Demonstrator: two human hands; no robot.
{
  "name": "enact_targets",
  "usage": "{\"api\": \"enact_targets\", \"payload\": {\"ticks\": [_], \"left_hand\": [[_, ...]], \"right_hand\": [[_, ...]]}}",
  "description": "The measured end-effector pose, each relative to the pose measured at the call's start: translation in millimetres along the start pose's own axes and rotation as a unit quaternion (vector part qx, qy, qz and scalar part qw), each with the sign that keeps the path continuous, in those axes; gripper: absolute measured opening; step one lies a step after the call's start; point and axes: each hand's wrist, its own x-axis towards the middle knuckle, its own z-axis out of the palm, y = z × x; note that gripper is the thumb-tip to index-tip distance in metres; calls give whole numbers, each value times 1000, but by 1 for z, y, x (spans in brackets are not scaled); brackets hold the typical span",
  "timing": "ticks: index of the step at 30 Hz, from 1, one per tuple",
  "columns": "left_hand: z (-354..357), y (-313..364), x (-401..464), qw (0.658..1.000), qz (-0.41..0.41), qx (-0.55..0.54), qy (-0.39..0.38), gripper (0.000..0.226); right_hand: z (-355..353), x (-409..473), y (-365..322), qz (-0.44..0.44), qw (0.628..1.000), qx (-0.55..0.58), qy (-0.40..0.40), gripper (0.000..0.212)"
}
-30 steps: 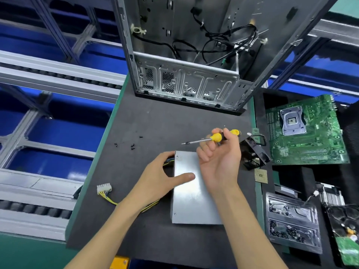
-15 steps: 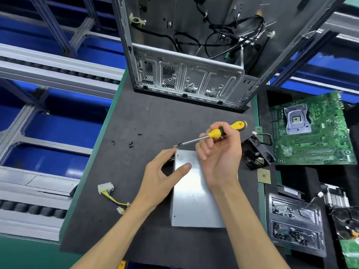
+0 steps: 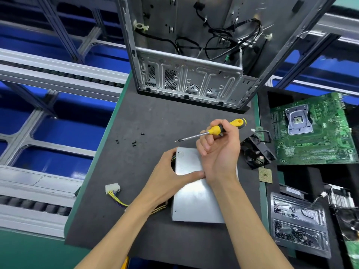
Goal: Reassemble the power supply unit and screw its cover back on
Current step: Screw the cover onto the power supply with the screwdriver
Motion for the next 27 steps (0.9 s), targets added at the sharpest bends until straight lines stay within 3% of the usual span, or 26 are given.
{"api": "enact_targets", "payload": {"ticks": [10, 21, 27], "left_hand": [[-3, 1, 3, 998, 38, -53, 10, 46], [-5, 1, 9, 992, 25, -123, 14, 24], [-5, 1, 9, 992, 53, -110, 12, 24]], "right_hand": [[0, 0, 0, 2, 1000, -16, -13, 29], [0, 0, -1, -12, 999, -35, -12, 24], [-5, -8, -2, -24, 998, -46, -20, 25]]}}
